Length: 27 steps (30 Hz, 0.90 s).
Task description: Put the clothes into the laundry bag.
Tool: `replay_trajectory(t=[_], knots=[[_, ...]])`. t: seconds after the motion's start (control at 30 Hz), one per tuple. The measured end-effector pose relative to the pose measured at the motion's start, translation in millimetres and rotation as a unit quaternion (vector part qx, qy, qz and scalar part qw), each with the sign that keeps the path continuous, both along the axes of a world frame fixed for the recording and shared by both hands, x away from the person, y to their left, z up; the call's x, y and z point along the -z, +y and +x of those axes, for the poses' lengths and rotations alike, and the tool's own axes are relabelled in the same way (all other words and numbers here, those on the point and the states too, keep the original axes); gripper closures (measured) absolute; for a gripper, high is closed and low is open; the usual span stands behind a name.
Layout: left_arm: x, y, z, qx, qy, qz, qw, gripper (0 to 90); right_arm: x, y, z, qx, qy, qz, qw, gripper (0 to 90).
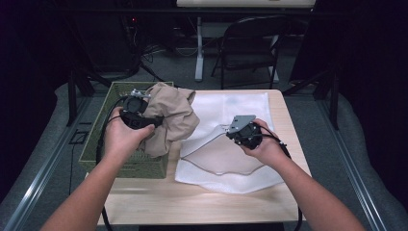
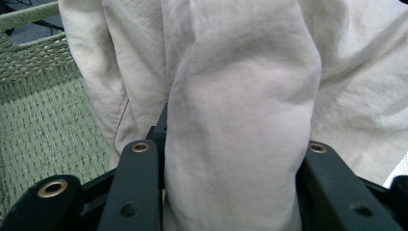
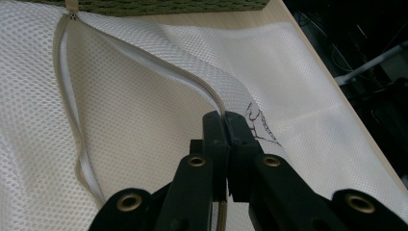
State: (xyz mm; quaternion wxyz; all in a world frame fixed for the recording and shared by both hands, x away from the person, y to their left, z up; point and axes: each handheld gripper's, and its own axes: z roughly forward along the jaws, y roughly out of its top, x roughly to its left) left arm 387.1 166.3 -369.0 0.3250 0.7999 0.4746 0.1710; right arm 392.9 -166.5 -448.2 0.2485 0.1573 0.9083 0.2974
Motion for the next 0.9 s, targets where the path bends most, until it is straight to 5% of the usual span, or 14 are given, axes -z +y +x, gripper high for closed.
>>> replay_trajectory(t=[0.9], knots=[[-1.4,4.5,-16.4,0.016,0.003,-0.002,0.9999,59.9,-18.5,9.5,26.7,-0.004,0.000,-0.014,0.9999,88.5]])
